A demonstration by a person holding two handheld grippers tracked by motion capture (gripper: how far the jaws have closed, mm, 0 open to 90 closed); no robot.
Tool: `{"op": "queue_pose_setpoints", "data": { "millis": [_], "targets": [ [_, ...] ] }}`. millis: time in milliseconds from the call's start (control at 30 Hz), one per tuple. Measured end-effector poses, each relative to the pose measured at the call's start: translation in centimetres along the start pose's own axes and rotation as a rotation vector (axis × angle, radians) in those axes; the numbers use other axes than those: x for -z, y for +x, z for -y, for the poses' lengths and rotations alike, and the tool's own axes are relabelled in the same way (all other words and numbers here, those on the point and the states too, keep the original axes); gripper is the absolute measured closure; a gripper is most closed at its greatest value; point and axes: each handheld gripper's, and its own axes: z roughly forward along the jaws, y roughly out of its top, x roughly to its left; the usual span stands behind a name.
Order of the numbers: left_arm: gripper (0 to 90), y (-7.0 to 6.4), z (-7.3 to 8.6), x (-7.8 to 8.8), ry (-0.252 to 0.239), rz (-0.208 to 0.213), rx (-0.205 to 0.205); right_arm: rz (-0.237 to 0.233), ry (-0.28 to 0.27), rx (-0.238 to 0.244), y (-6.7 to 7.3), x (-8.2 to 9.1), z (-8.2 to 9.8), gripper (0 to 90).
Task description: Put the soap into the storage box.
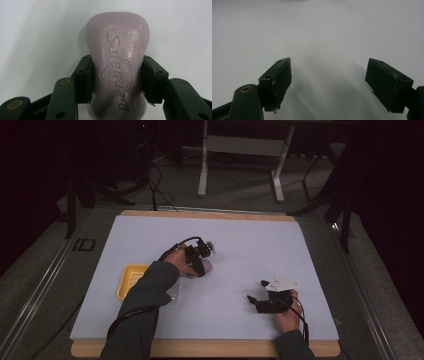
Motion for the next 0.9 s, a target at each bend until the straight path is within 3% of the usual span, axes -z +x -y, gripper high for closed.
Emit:
{"op": "queue_pose_setpoints", "data": {
  "millis": [267, 500, 900],
  "targets": [
    [49.6, 0.2, 0.2, 0.0, -0.005, 0.021, 0.015, -0.002, -0.002, -0.002, 0.0, 0.0, 0.0, 20.7],
    [49.7, 0.2, 0.6, 0.4, -0.039, 0.019, 0.013, -0.001, -0.002, -0.001, 0.0, 0.0, 0.0, 20.8],
    [49.7, 0.5, 1.3, 2.0, -0.064, 0.018, 0.014, -0.001, -0.003, -0.002, 0.0, 0.0, 0.0, 20.8]
  ]
}}
